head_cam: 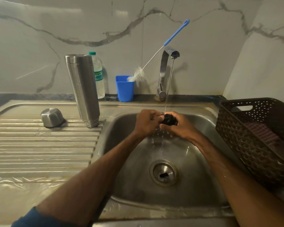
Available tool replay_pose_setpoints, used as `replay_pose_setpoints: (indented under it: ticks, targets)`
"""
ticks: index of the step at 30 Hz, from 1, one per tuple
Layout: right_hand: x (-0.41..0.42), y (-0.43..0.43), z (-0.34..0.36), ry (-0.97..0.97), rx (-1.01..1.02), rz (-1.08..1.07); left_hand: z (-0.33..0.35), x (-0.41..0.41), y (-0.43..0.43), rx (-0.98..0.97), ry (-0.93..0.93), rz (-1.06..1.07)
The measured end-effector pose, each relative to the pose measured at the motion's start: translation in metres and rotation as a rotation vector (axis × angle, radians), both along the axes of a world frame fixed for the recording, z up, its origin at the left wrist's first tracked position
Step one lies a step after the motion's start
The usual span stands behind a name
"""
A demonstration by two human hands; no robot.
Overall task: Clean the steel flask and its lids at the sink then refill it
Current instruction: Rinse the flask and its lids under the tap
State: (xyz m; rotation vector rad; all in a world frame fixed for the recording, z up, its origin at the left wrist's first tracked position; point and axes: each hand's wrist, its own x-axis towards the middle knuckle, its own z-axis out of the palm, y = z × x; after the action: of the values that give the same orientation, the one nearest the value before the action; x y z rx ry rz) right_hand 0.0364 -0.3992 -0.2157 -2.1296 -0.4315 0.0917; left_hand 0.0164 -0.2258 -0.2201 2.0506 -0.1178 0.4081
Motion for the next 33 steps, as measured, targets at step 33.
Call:
replay_pose_setpoints:
  ticks: [33]
  targets:
    - [-0.005,0.01,0.001,-0.135,-0.083,-0.093,0.004,-0.001,-0.008,-0.164,0.069,0.068]
